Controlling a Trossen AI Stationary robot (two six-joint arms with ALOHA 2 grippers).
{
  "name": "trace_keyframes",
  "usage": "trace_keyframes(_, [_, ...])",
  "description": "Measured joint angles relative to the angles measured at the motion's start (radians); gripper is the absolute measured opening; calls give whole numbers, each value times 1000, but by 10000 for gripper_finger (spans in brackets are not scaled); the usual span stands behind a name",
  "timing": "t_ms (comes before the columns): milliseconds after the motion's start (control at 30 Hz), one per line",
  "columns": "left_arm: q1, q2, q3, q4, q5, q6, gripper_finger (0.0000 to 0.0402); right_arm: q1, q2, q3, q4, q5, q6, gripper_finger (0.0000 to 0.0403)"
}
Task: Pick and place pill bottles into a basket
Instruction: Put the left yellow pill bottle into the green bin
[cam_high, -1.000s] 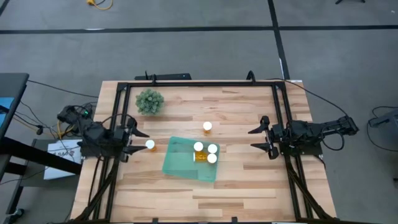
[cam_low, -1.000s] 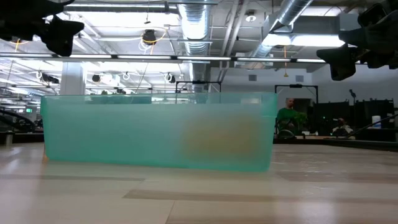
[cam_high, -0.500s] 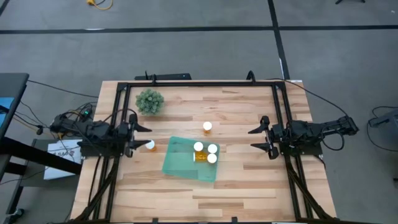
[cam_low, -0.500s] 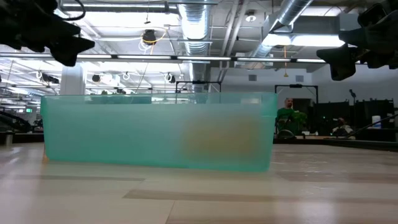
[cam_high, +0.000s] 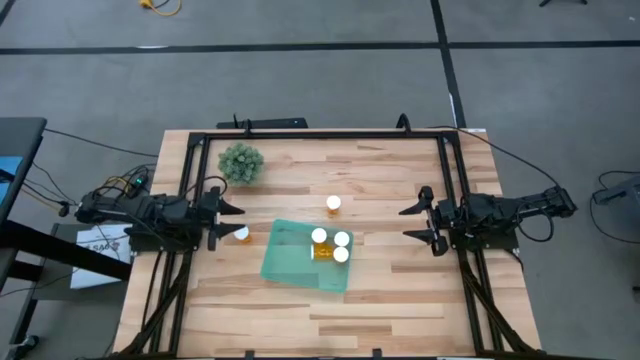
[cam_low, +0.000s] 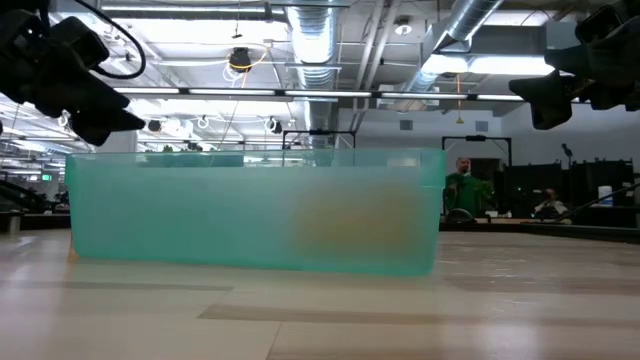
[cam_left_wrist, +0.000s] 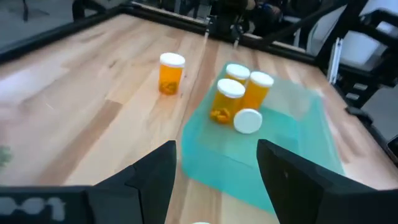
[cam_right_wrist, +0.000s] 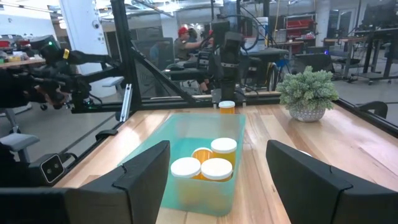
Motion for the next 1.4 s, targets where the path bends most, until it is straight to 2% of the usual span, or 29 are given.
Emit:
trace_keyframes(333, [-22,20,19,-82,33,-84,213,0,0,0,0,0,0,260])
trace_keyframes(533, [-75,86,24,-99,22,-114,213,0,0,0,0,0,0,260])
trace_keyframes(767, [-154,239,52,-129,-120,-132,213,0,0,0,0,0,0,260])
trace_keyframes(1033, [-190,369,79,-128,-155,-170,213,0,0,0,0,0,0,260])
trace_keyframes(1167, [-197,371,81,-128,-142,-197,213,0,0,0,0,0,0,260])
trace_keyframes(1400, [-197,371,107,-127,-48,-276,225,0,0,0,0,0,0,260])
